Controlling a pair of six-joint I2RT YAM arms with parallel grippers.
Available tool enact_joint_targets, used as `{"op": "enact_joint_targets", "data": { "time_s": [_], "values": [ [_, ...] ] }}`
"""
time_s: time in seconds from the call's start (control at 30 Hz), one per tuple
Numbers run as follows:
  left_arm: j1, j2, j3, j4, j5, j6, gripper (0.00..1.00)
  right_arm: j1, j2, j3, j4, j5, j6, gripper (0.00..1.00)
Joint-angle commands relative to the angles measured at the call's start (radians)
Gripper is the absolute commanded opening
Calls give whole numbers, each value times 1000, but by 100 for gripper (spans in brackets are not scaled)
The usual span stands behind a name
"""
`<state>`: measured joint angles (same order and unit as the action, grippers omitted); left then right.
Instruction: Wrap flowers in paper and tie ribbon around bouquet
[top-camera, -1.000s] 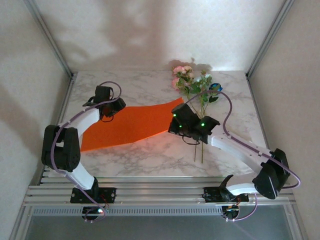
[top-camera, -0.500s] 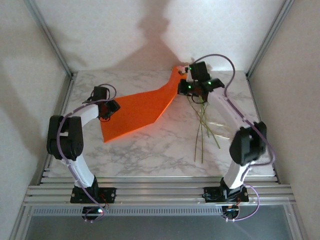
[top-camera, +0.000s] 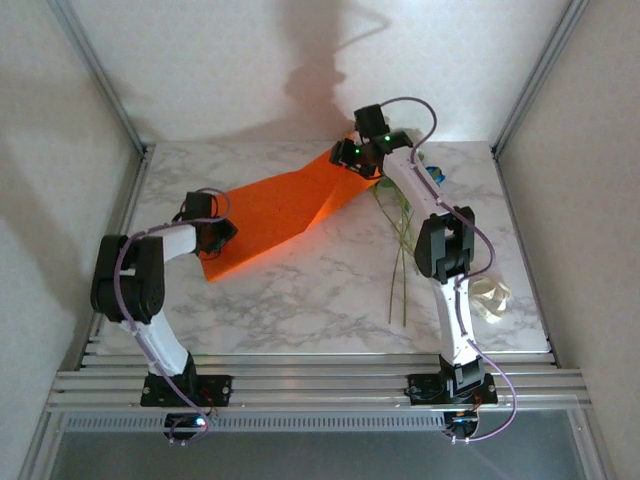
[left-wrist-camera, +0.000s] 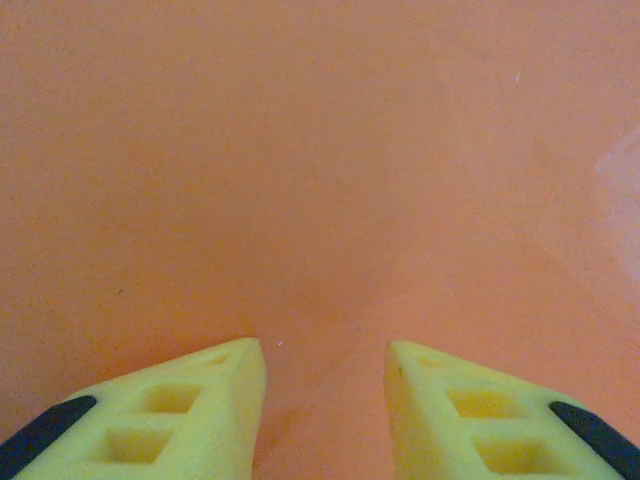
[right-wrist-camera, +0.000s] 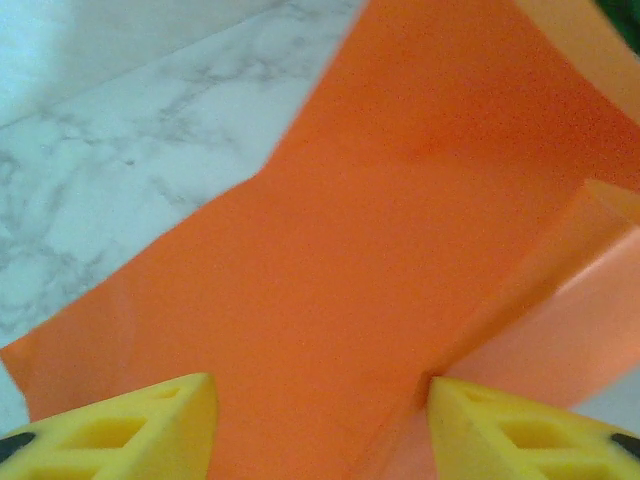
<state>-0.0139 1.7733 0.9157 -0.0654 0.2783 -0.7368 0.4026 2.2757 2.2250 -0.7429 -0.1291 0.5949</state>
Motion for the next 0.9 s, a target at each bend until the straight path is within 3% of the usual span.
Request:
{"op": "enact_joint_targets", "data": {
  "time_s": [0.0, 0.13, 0.23, 0.37, 0.47, 0.57, 0.67, 0.87],
  "values": [
    [-44, -49, -142, -75, 91, -110, 37, 8, -215, -217, -41, 110, 181, 61],
    [-130, -174, -279, -43, 108, -235, 34, 5, -486, -621, 22, 208, 323, 68],
    [-226, -244, -373, 20, 130, -360, 34, 2, -622, -819, 33, 245, 377, 70],
    [-349, -293, -425, 91, 162, -498, 34, -8, -708, -1000, 155, 132, 385, 72],
    [-390, -328, -392, 74, 170, -528, 34, -8, -690, -1085, 281, -1, 435, 73],
    [-382, -377, -294, -53, 139, -480, 37, -3, -654, -1124, 377, -34, 461, 73],
    [-345, -387, -169, -163, 91, -402, 41, -11, -629, -1134, 345, -16, 503, 73],
    [-232, -214, 21, -167, 80, -263, 43, -17, -612, -1179, 399, 32, 479, 73]
  ]
}}
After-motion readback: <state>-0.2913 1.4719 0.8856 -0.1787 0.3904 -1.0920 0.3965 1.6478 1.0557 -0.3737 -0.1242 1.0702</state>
